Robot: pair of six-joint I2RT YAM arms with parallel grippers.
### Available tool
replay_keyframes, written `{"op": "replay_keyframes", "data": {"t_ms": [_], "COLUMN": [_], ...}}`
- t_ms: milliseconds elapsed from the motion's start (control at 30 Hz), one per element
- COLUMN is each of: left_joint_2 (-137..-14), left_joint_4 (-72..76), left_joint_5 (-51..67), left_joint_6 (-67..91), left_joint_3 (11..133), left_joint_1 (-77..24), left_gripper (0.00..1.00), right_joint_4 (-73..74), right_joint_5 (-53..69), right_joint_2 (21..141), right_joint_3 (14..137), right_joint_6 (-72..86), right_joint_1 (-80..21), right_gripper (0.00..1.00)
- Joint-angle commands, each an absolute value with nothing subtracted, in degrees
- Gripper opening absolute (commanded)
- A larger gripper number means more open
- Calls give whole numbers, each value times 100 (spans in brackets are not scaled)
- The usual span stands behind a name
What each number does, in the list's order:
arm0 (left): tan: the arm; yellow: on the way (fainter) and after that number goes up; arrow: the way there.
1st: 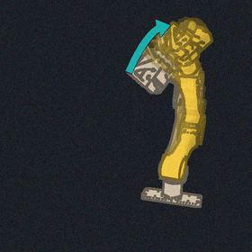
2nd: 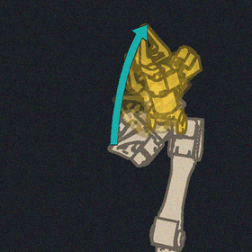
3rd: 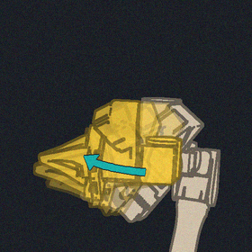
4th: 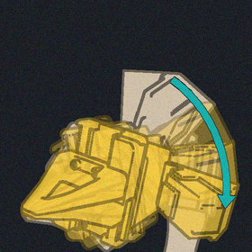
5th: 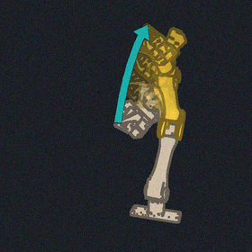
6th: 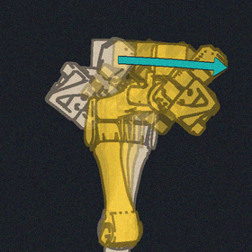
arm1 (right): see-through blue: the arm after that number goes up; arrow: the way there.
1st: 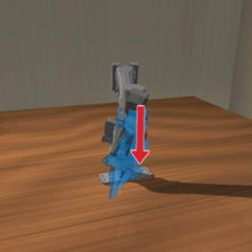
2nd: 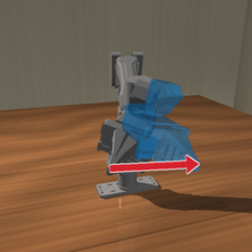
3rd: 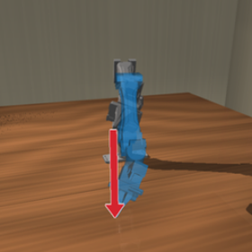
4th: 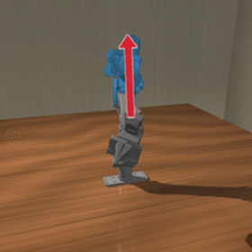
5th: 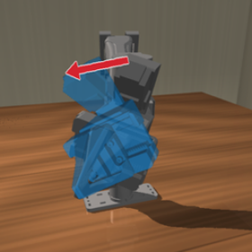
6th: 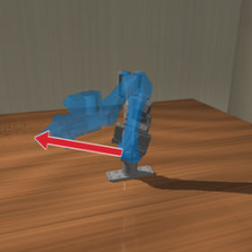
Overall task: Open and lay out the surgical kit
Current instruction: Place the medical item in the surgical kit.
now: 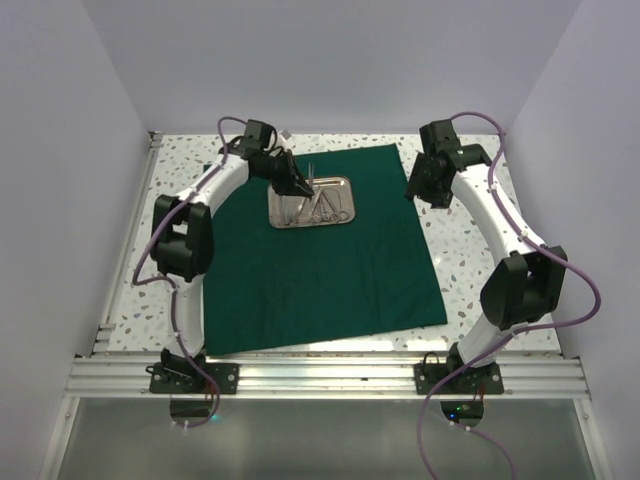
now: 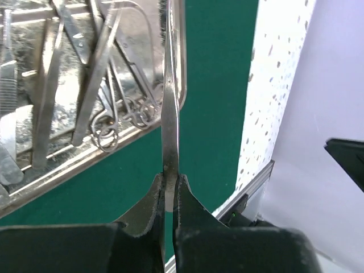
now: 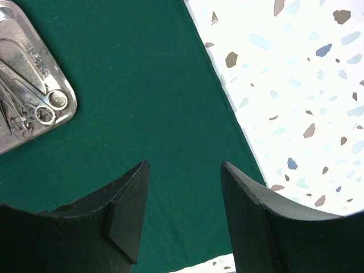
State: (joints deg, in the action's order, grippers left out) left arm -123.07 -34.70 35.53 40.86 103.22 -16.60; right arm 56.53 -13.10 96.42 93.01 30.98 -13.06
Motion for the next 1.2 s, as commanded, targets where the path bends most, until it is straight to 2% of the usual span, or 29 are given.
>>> {"op": "replay_keyframes", "data": {"t_ms": [0, 133, 267, 367, 533, 633, 833, 867, 900, 933, 967, 1000, 1033, 1100, 1167], "left_joint_2": [-11691, -11015, -9699, -9038, -8771, -8859, -9210, -9333, -9412, -9474, -9562, -9597, -9624, -9729, -9869], "left_joint_4": [-3479, -4349, -4395, -4263, -4385, -4579, -4263, -4306, -4394, -4499, -4691, -4719, -4728, -4868, -5166], "left_joint_5": [4140, 3289, 2358, 2137, 1987, 2003, 2777, 2830, 2804, 2778, 2803, 2891, 3100, 3216, 3069], "left_joint_6": [3737, 2753, 2399, 2522, 3110, 3443, 4463, 4508, 4509, 4483, 4474, 4474, 4474, 4474, 4421], "left_joint_3": [10231, 9460, 7826, 6561, 6337, 6434, 6346, 6450, 6547, 6644, 6740, 6872, 6934, 7276, 7966], "left_joint_1": [-1687, -1793, -1916, -2144, -2890, -2979, -3207, -3269, -3365, -3392, -3401, -3401, -3401, -3401, -3393], "left_gripper": [0, 0, 0, 0, 0, 0, 0, 4, 16, 32, 54, 66, 85, 99, 100], "right_joint_4": [5766, 5713, 5520, 5484, 5678, 5687, 5652, 5634, 5555, 5511, 5467, 5388, 5362, 5274, 5256], "right_joint_5": [-1477, -1345, -1204, -1152, -1248, -1239, -1230, -1230, -1222, -1213, -1187, -1152, -1108, -994, -984], "right_joint_2": [9510, 9510, 9431, 9439, 9492, 9448, 9483, 9466, 9448, 9448, 9431, 9413, 9422, 9422, 9448], "right_joint_3": [9510, 9518, 9510, 9606, 9694, 9511, 9203, 9150, 9097, 9036, 8931, 8895, 8877, 8894, 9061], "right_joint_6": [3015, 3058, 3085, 3085, 3059, 3111, 3173, 3182, 3190, 3217, 3234, 3260, 3304, 3357, 3366], "right_joint_1": [-1274, -1274, -1283, -1292, -1327, -1318, -1327, -1318, -1318, -1327, -1327, -1327, -1318, -1371, -1424], "right_gripper": [57, 57, 58, 58, 57, 58, 57, 57, 58, 58, 59, 60, 60, 61, 61]}}
